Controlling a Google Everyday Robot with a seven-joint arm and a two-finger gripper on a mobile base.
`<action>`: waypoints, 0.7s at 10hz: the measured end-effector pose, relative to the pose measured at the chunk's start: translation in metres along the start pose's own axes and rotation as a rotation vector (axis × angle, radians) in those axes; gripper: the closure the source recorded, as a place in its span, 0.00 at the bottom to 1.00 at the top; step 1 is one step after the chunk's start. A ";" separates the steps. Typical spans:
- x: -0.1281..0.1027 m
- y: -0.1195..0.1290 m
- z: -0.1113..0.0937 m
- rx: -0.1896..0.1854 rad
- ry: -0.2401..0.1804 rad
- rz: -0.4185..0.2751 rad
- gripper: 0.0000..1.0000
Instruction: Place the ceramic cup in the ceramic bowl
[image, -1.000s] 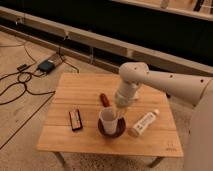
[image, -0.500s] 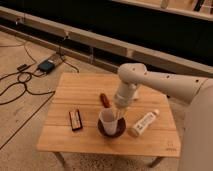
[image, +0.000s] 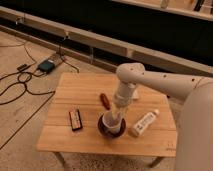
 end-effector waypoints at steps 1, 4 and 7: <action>-0.001 0.001 0.000 0.001 -0.007 -0.004 0.20; -0.002 0.004 -0.001 0.009 -0.012 -0.012 0.20; -0.006 0.009 -0.002 0.012 -0.018 -0.021 0.20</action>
